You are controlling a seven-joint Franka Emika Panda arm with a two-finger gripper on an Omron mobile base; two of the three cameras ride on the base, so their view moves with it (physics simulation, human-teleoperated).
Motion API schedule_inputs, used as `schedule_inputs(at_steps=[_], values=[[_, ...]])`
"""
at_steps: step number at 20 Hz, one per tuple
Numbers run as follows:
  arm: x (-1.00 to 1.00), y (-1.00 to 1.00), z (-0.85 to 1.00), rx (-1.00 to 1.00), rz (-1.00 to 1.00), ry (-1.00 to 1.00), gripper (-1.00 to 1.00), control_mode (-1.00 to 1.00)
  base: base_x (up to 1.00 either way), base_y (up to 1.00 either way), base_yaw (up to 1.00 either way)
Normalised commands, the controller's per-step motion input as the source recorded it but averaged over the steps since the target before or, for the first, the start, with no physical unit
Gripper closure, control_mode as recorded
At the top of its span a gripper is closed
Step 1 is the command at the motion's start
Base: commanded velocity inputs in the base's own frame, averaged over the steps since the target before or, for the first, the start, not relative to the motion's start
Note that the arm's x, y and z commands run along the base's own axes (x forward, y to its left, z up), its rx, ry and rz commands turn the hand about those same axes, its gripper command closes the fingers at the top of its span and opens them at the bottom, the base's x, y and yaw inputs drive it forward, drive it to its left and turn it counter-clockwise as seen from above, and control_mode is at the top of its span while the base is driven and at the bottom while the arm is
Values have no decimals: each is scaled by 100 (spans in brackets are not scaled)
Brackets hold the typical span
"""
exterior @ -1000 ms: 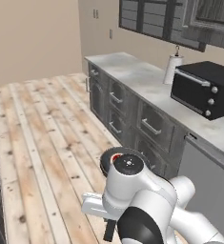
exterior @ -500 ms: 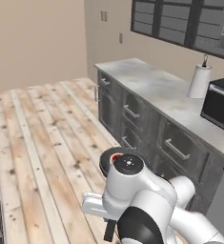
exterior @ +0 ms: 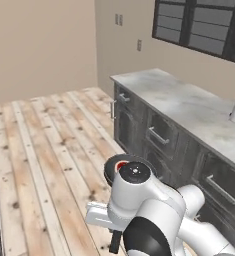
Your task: Pick up the pan with the steak in it and place it on the dining table. Then place the steak on the plate.
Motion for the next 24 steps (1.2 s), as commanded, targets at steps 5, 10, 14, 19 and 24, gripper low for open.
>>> schedule_inputs(at_steps=[5, 10, 14, 19, 24], values=[[0, 0, 0, 0, 0, 0, 100, 100, 100, 0, 0], [0, 0, 0, 0, 0, 0, 100, 100, 100, 0, 0], [0, 0, 0, 0, 0, 0, 100, 100, 100, 0, 0], [0, 0, 0, 0, 0, 0, 100, 100, 100, 0, 0], [0, 0, 0, 0, 0, 0, 100, 100, 100, 0, 0]])
